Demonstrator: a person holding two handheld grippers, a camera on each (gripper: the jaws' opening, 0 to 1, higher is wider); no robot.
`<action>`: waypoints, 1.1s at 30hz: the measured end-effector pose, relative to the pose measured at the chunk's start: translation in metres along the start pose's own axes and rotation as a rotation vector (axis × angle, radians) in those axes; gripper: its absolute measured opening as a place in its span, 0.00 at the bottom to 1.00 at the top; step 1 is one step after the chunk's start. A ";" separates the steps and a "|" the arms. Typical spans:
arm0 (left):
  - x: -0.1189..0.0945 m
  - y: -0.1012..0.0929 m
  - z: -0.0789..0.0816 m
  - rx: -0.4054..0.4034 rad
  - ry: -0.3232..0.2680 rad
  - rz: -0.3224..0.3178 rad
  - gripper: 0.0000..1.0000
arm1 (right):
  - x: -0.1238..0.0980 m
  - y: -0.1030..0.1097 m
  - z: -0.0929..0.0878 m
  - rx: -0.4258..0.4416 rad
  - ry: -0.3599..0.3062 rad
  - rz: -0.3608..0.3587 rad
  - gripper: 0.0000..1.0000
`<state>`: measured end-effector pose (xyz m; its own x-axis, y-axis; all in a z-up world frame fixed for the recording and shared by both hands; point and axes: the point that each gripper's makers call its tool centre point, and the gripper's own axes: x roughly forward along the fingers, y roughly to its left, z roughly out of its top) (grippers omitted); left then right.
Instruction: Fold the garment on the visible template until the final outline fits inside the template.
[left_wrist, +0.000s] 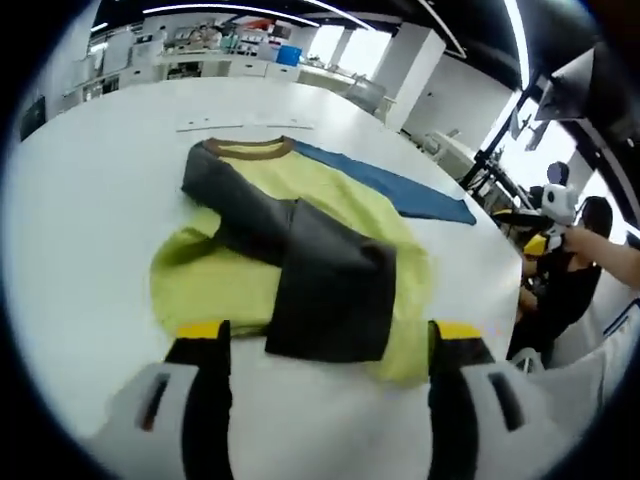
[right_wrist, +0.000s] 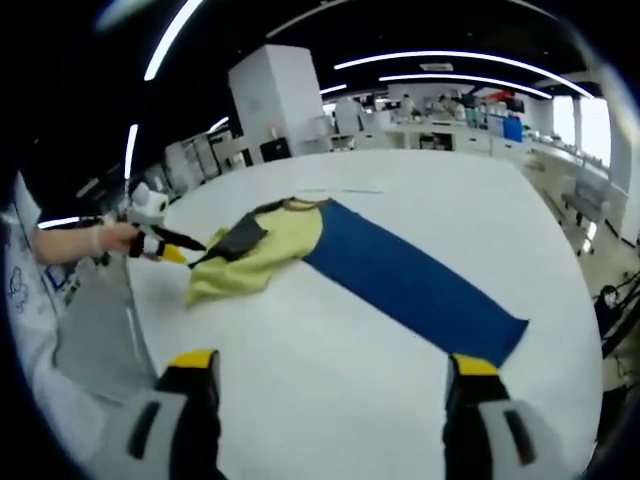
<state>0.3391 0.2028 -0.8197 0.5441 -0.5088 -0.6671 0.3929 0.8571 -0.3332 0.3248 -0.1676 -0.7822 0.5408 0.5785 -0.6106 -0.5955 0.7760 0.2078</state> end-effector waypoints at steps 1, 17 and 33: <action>0.000 0.001 -0.001 -0.012 -0.001 0.003 0.73 | 0.000 0.000 -0.001 0.001 0.002 0.002 0.94; 0.004 0.016 -0.001 -0.095 -0.070 0.025 0.39 | -0.002 0.003 -0.003 0.016 0.009 0.004 0.94; 0.003 0.034 -0.009 -0.144 -0.094 0.015 0.23 | -0.003 0.009 -0.006 0.031 0.007 0.004 0.93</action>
<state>0.3476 0.2309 -0.8387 0.6190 -0.4954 -0.6094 0.2777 0.8639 -0.4202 0.3142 -0.1641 -0.7831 0.5339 0.5800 -0.6152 -0.5788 0.7812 0.2341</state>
